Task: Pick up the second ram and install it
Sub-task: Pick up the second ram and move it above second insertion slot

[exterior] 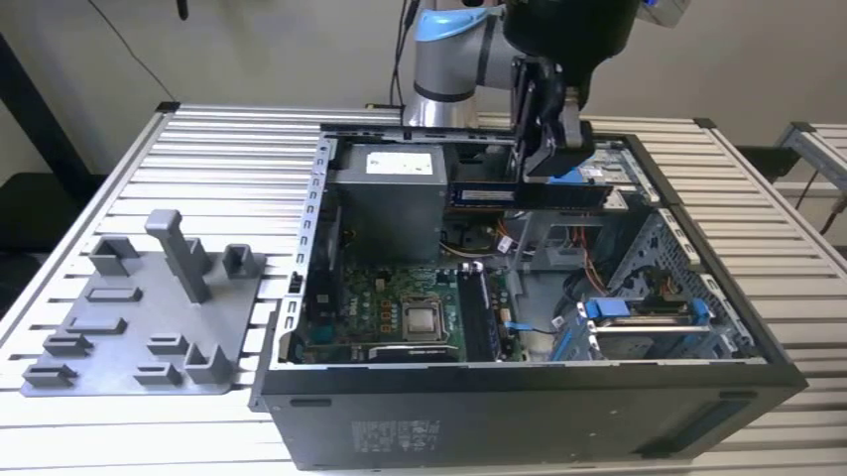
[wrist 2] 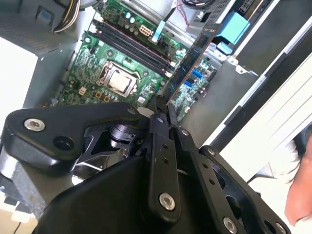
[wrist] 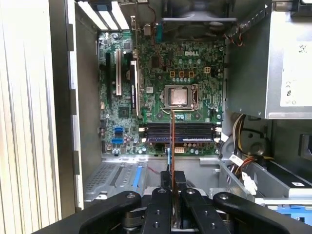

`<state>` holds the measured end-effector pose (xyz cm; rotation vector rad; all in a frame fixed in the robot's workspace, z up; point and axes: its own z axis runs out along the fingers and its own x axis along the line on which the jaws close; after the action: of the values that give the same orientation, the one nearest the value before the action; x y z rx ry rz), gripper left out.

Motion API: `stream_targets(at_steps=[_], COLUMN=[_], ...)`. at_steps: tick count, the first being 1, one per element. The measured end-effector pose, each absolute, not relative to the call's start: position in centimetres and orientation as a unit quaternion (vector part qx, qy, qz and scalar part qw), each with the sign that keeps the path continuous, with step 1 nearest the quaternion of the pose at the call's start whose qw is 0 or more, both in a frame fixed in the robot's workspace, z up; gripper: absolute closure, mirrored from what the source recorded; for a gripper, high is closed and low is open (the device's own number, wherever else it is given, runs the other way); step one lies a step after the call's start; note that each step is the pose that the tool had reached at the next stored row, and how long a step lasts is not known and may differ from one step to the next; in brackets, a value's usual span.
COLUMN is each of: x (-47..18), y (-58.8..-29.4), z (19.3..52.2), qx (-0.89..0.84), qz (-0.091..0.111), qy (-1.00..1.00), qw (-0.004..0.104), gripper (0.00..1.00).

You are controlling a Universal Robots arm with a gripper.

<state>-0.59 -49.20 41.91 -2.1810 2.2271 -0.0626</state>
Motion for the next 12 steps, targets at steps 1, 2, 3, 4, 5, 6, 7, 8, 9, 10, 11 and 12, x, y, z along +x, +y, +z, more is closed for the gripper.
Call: stream_targets(at_steps=[1, 2, 3, 4, 5, 6, 7, 8, 9, 10, 11, 12], x=[-0.5, -0.5, -0.5, -0.5, -0.5, -0.5, -0.5, -0.5, -0.5, -0.5, -0.5, -0.5], y=[-49.2, -49.2, -49.2, -49.0, -48.8, -48.6, -48.4, -48.2, -48.0, -47.8, -47.6, -47.3], z=[41.9, 41.9, 41.9, 41.9, 41.9, 41.9, 41.9, 41.9, 41.9, 41.9, 41.9, 41.9], qx=[-0.699, -0.699, -0.699, -0.699, -0.699, -0.699, -0.699, -0.699, -0.699, -0.699, -0.699, -0.699], qz=[-0.02, -0.02, -0.02, -0.02, -0.02, -0.02, -0.02, -0.02, -0.02, -0.02, -0.02, -0.02], qy=[0.714, 0.714, 0.714, 0.714, 0.714, 0.714, 0.714, 0.714, 0.714, 0.714, 0.714, 0.714], qw=[0.012, 0.012, 0.012, 0.012, 0.012, 0.012, 0.012, 0.012, 0.012, 0.012, 0.012, 0.012], gripper=[0.86, 0.86, 0.86, 0.86, 0.86, 0.86, 0.86, 0.86, 0.86, 0.86, 0.86, 0.86])
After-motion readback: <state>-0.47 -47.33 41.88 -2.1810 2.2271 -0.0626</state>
